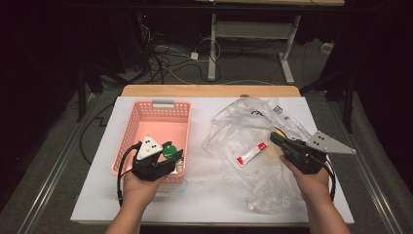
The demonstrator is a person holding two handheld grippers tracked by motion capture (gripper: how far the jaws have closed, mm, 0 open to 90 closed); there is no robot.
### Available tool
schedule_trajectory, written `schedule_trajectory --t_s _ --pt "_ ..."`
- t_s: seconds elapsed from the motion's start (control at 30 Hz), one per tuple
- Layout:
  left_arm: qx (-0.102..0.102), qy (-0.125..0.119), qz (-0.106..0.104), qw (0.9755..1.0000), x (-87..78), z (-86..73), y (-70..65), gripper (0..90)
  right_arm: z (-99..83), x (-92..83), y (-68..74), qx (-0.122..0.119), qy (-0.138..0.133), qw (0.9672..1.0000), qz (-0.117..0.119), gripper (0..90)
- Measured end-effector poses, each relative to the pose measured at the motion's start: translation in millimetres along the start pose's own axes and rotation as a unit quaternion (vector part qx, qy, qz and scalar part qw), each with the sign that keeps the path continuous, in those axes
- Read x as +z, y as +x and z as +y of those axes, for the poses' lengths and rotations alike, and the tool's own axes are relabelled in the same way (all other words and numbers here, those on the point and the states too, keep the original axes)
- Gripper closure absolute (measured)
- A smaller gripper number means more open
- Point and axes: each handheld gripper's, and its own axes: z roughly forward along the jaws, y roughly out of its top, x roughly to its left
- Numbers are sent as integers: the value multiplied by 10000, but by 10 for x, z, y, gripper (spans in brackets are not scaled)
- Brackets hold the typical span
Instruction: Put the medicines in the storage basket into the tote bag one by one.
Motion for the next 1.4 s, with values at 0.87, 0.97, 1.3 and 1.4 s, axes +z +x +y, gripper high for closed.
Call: schedule_trajectory --t_s 0.87,0.97,1.3,1.4 --pt "237 -68 -535 9983 159 83 -349 501 -4 9 14 -9 25 10000 7 900" --pt "270 -48 -584 9979 190 87 -390 501 -4 12 17 -18 25 10000 10 900" --pt "390 3 -713 9967 295 85 -522 501 -5 17 30 -33 45 10000 28 900" --pt "423 31 -755 9962 328 80 -562 501 -5 19 33 -25 42 10000 27 900"
